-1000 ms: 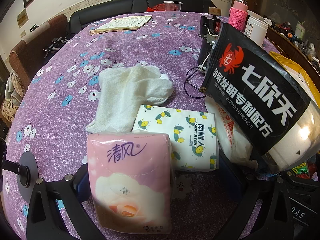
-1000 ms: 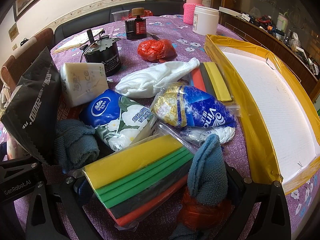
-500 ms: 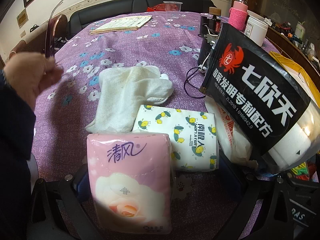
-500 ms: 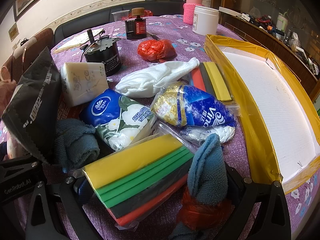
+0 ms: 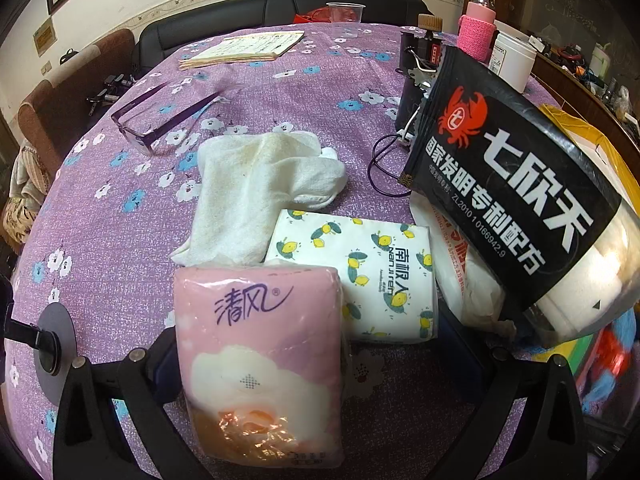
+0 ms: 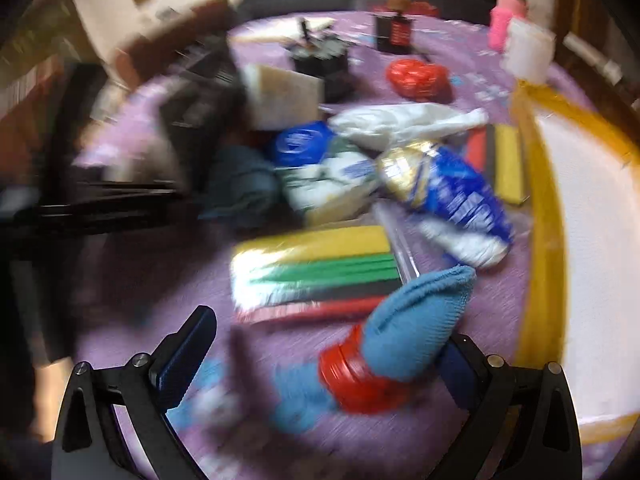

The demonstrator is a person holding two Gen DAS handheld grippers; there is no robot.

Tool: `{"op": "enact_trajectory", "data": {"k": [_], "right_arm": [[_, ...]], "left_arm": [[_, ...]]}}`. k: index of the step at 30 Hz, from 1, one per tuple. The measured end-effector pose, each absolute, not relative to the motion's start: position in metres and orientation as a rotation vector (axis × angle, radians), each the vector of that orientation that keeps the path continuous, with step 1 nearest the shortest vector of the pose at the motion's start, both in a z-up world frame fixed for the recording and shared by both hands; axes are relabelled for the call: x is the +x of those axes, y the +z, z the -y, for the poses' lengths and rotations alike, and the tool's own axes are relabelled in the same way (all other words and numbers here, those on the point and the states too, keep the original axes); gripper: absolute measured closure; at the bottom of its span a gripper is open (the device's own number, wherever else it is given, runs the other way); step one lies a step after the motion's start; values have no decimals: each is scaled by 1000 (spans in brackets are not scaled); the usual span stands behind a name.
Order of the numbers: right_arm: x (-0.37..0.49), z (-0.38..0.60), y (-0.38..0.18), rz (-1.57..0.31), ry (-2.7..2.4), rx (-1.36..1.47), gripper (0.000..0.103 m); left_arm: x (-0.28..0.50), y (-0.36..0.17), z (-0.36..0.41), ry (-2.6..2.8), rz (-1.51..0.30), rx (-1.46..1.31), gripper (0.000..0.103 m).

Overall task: Organize soft objects
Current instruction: 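Grasp the blue cloth on the red wrapper with the right gripper, then carry the blue cloth with the right gripper over the yellow-rimmed tray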

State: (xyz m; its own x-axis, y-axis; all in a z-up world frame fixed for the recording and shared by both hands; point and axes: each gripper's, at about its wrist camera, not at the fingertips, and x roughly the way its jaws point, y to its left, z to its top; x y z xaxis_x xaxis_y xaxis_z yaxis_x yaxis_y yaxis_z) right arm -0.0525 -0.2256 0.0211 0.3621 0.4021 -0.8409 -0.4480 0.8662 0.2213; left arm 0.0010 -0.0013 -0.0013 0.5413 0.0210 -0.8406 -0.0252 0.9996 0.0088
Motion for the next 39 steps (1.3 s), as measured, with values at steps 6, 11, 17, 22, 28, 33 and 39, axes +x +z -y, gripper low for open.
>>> {"op": "enact_trajectory", "data": {"k": [6, 11, 17, 22, 28, 33, 39], "right_arm": [[-74, 235, 37, -996, 623, -42, 1], [-63, 228, 34, -1015, 560, -93, 1], [-69, 226, 30, -1002, 566, -72, 14], [-67, 232, 23, -1010, 525, -53, 46], [-70, 244, 29, -943, 545, 15, 61], [-80, 262, 50, -844, 534, 45, 61], [-82, 286, 60, -816, 490, 85, 61]], "left_arm": [[1, -1, 1, 27, -998, -5, 0], [1, -1, 1, 28, -998, -4, 0], [-2, -1, 0, 16, -1006, 1, 0], [-24, 8, -13, -61, -1001, -48, 0], [-69, 36, -18, -209, -904, -25, 0], [-101, 67, 18, -416, -774, 72, 14], [-94, 48, 95, -550, -837, 233, 18]]}}
